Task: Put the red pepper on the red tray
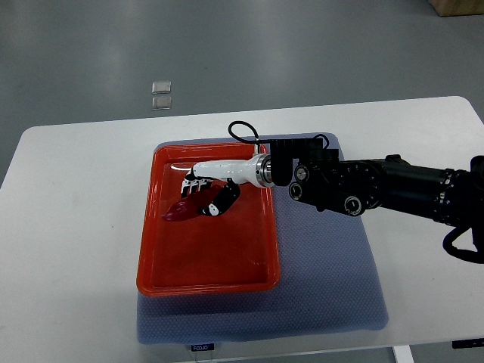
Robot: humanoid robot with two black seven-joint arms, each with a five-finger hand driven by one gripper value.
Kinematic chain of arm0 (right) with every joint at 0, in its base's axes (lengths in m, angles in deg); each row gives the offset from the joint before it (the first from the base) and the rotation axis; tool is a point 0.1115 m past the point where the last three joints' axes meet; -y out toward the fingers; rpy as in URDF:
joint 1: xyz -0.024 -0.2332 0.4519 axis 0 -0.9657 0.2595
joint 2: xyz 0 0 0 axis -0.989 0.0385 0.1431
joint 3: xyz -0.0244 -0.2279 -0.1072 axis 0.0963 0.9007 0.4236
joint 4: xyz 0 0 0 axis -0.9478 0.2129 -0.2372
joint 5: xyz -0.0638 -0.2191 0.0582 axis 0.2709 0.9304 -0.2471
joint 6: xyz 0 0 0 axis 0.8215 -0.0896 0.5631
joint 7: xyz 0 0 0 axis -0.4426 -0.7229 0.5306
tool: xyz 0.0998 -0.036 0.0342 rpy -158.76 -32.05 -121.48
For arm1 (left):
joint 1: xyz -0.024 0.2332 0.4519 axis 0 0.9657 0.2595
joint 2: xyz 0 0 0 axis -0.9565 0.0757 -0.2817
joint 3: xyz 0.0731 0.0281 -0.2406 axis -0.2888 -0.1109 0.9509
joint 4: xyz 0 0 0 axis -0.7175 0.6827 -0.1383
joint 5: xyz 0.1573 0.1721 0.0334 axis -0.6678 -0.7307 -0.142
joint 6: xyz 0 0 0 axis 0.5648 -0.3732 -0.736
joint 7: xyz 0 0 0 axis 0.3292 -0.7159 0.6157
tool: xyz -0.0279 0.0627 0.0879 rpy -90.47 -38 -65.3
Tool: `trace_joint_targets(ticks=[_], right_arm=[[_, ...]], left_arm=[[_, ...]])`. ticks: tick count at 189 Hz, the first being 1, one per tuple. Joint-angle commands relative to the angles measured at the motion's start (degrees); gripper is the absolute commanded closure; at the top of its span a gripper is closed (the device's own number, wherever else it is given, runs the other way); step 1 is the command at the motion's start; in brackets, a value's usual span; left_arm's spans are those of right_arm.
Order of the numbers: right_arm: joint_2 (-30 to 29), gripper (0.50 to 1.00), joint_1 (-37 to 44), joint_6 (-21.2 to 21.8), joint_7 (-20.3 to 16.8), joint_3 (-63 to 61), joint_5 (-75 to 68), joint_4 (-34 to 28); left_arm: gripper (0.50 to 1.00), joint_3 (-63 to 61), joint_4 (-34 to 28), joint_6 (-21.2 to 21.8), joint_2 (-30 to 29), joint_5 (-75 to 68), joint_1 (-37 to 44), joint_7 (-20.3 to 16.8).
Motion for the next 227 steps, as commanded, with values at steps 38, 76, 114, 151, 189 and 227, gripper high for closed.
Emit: trace_joint_targets(ticks=[38,76,114,151,189,227], right_arm=[[0.0,0.615,-0.3,0.1,0.1,0.0,-0.7,0.0],[0.0,0.587,-0.3,0.1,0.5,-0.1,-0.9,0.1],[0.1,0.587,0.1,-0.1,0.6,-1.7,-0.9,0.2],[2.9,0.587,0.1,-0.4,0.5,-9.8,-0.8,2.7],[5.9,0.587,-1.1,-5.0,0.6,-20.1,-0.9,4.8],[7.7,0.587,-6.2,-11.4,2.7,-32.1,-7.0,5.5]], left_arm=[[0.500,0.0,0.0,0.0,0.0,0.0,0.0,0.0],[0.500,0.0,0.0,0.0,0.0,0.0,0.0,0.0],[0.500,0.0,0.1,0.0,0.0,0.1,0.0,0.0],[0.500,0.0,0.0,0.0,0.0,0.0,0.0,0.0],[0.500,0.0,0.0,0.0,0.0,0.1,0.0,0.0],[0.500,-0.1,0.0,0.0,0.0,0.1,0.0,0.0]])
